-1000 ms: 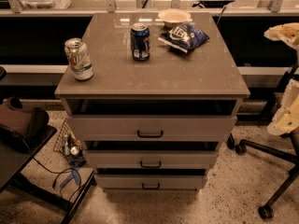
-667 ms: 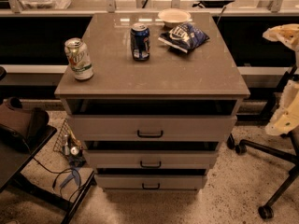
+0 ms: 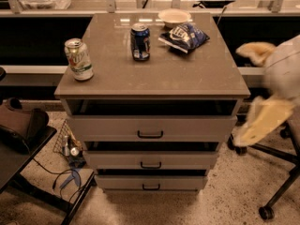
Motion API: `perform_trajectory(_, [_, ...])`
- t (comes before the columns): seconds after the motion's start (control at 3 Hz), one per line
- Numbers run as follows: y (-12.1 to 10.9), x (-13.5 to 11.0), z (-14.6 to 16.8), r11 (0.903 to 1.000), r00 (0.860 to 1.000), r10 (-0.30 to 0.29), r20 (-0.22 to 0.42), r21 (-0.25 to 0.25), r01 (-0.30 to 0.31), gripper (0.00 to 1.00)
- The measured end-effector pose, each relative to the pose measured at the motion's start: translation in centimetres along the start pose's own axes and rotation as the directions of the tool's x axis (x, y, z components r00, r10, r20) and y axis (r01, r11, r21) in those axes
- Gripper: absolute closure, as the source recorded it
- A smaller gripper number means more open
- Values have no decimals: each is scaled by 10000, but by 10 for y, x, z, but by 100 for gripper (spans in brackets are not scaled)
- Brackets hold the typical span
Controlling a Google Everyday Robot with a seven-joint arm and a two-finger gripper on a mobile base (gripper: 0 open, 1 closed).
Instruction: Open middle drawer
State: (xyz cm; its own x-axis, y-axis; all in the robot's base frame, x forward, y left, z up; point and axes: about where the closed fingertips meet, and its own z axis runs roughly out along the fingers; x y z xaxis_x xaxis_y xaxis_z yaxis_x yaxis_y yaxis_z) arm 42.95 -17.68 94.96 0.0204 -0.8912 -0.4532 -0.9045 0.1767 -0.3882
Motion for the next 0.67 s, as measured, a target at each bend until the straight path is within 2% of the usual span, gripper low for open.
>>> perform_trajectory(0.33, [29, -12, 65, 9998, 9968, 193, 777, -118, -185, 0])
perform_trajectory(0.67, [64, -14, 145, 9983, 9942, 494, 952, -371, -460, 0])
